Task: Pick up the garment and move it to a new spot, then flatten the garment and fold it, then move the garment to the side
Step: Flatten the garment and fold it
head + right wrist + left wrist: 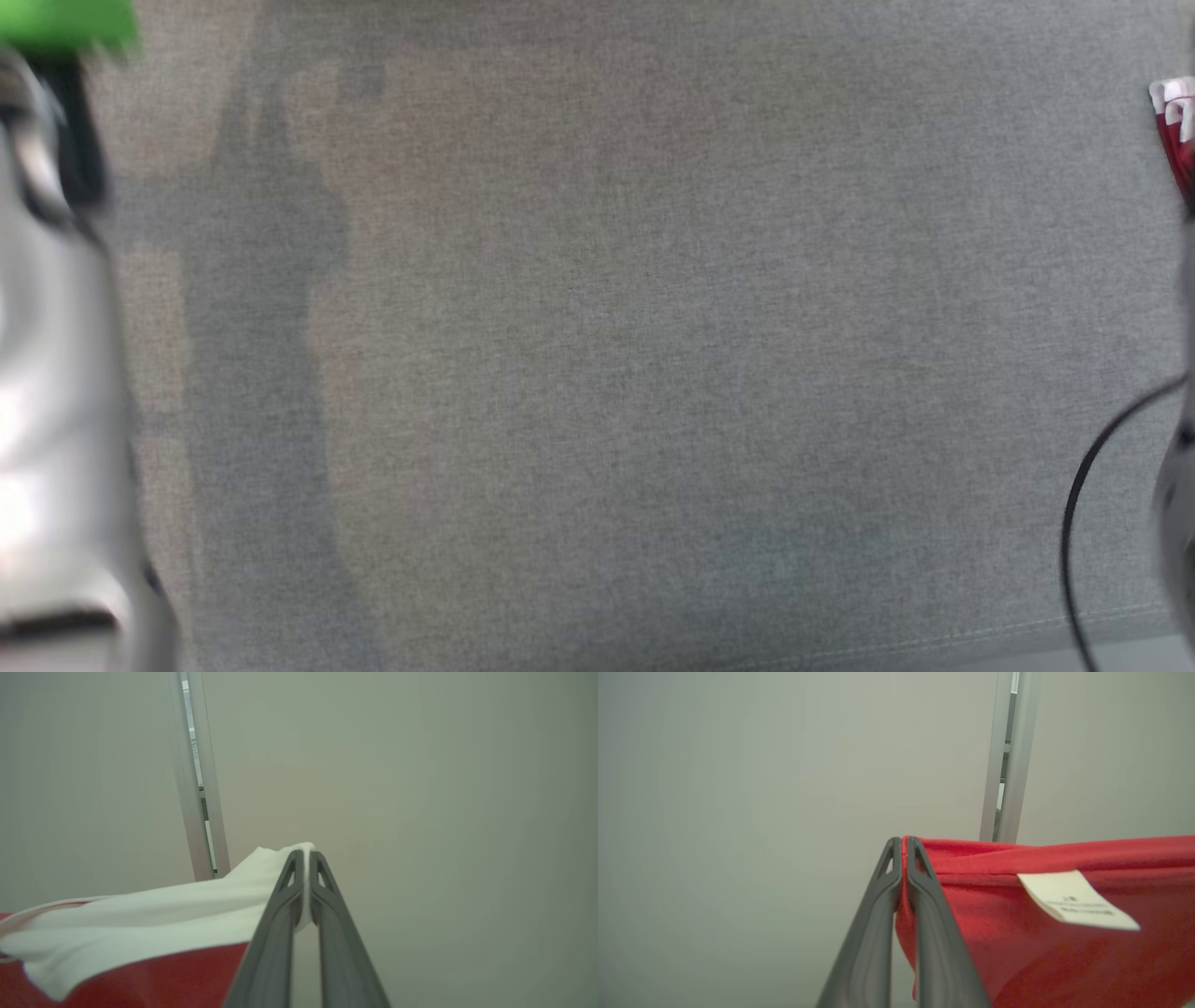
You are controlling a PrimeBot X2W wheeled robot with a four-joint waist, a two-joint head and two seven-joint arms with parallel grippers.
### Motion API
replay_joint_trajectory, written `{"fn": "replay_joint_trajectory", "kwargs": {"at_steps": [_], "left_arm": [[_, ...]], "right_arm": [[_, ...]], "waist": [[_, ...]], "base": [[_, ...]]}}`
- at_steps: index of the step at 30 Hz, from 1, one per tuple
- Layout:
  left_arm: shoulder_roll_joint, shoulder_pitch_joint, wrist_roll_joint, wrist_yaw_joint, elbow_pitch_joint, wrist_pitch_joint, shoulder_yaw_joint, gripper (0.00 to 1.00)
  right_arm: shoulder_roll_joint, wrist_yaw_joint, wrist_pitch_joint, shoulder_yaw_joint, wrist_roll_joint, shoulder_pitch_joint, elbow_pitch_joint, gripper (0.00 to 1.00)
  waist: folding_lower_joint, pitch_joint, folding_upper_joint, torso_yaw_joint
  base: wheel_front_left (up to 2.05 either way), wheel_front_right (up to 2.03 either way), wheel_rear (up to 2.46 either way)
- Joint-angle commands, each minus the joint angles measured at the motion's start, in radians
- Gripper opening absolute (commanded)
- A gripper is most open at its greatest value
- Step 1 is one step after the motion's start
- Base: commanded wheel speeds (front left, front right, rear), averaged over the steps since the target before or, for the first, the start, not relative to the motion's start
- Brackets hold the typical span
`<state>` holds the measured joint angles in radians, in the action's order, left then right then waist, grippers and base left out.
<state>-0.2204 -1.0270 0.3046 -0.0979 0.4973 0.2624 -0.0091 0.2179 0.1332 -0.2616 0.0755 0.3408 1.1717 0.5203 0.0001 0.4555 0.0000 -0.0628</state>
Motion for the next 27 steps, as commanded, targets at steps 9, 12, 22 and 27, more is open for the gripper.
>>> {"fn": "replay_joint_trajectory", "kwargs": {"at_steps": [9,12,22,27], "left_arm": [[0.135,0.586,-0.03,-0.009,0.008,0.003,0.11,0.0],[0.154,0.716,-0.037,-0.017,0.008,0.003,0.105,0.0],[0.164,1.01,0.033,0.012,-0.085,0.003,-0.026,0.0],[0.164,1.13,0.026,0.032,-0.119,0.003,-0.064,0.0]], "right_arm": [[-0.062,-0.005,-0.005,0.03,0.176,-0.54,-0.051,0.0],[-0.076,-0.005,-0.005,0.028,0.197,-0.697,-0.046,0.0],[-0.117,-0.005,-0.005,0.066,0.221,-1.08,-0.05,0.0],[-0.13,-0.005,-0.005,0.07,0.222,-1.196,-0.059,0.0]], "waist": [[-0.0001,-0.115,0.0,0.01],[-0.0001,-0.162,0.0,0.012],[-0.0001,-0.33,0.0,0.013],[-0.0001,-0.393,0.0,0.015]], "base": [[0.0,0.0,0.0],[0.0,0.0,0.0],[0.0,0.0,0.0],[0.0,0.0,0.0]]}}
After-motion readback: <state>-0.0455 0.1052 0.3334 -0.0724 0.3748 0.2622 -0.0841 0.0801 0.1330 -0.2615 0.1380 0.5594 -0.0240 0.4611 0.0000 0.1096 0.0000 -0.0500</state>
